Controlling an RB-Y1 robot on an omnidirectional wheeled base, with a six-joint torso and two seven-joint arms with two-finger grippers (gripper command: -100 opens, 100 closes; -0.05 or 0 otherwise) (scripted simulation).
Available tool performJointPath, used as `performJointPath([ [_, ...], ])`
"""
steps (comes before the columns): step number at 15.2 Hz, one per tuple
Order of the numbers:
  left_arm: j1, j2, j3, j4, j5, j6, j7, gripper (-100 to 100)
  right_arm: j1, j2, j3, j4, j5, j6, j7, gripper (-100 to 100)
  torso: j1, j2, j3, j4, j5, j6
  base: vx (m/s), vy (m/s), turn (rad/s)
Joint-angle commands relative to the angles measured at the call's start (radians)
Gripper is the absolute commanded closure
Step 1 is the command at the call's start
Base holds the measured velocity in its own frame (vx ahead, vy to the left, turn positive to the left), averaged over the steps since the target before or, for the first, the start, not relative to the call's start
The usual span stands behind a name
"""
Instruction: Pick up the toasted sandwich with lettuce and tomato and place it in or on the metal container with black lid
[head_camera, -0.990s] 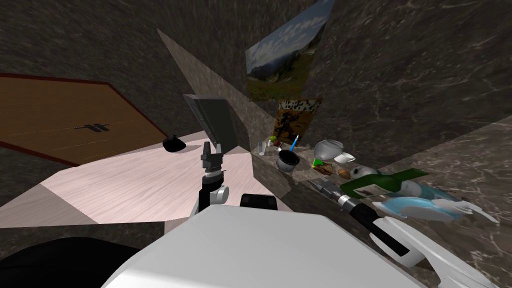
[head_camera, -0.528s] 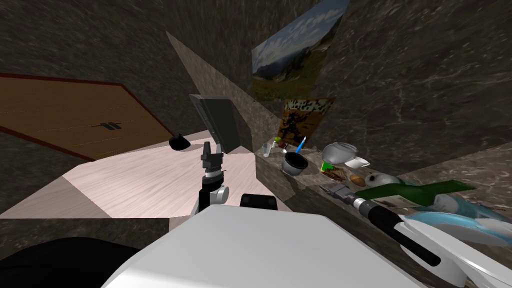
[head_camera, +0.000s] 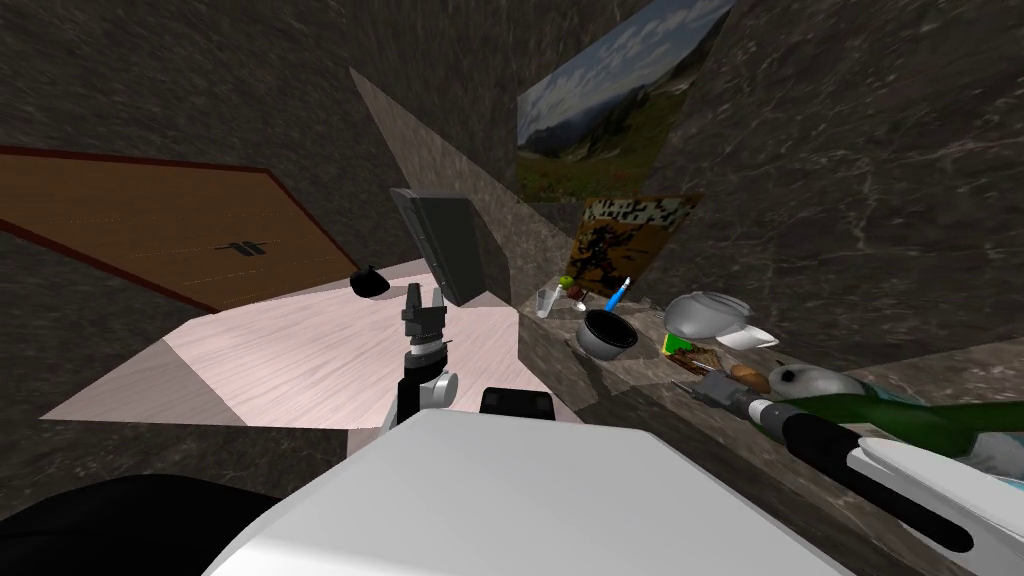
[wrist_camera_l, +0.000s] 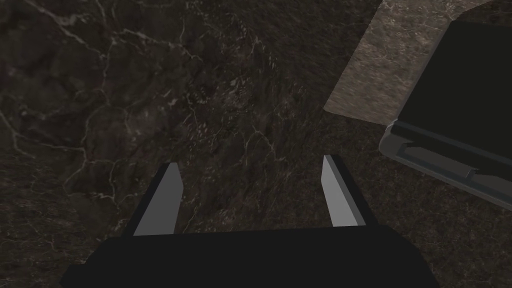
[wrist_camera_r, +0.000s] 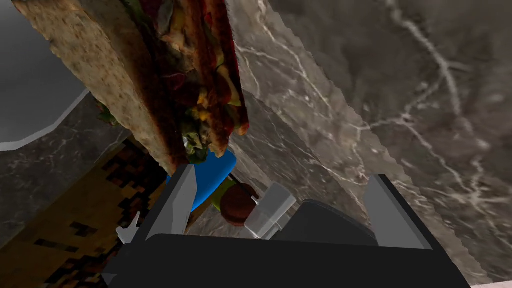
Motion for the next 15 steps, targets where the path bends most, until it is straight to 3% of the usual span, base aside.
performJointPath([
  [1,0.000,0.000,0.000,0.000,0.000,0.000,0.000,0,0.015,-0.048,-0.011,0.037,0.037,0.012,0.035,-100,0.000,0.000,0.000,0.000,0.000,0.000,0.058,0.085,0.108],
  [8,0.000,0.000,0.000,0.000,0.000,0.000,0.000,0,0.030,-0.154,-0.024,0.107,0.102,0.031,0.086,-100,-0.001,0.001,0.001,0.000,0.000,0.000,0.034,0.059,0.057],
  [9,0.000,0.000,0.000,0.000,0.000,0.000,0.000,0,0.029,-0.140,-0.021,0.089,0.087,0.029,0.065,-100,-0.001,0.001,0.000,0.000,0.000,0.000,0.025,0.033,0.025],
  [11,0.000,0.000,0.000,0.000,0.000,0.000,0.000,0,0.029,-0.138,-0.011,0.123,0.030,0.022,0.126,-100,-0.003,0.002,0.001,0.000,-0.001,0.000,0.018,0.012,0.064],
  [15,0.000,0.000,0.000,0.000,0.000,0.000,0.000,0,0.031,-0.130,-0.002,0.154,-0.035,0.013,0.194,-100,-0.005,0.002,0.001,0.001,-0.001,0.000,0.020,0.000,0.052],
])
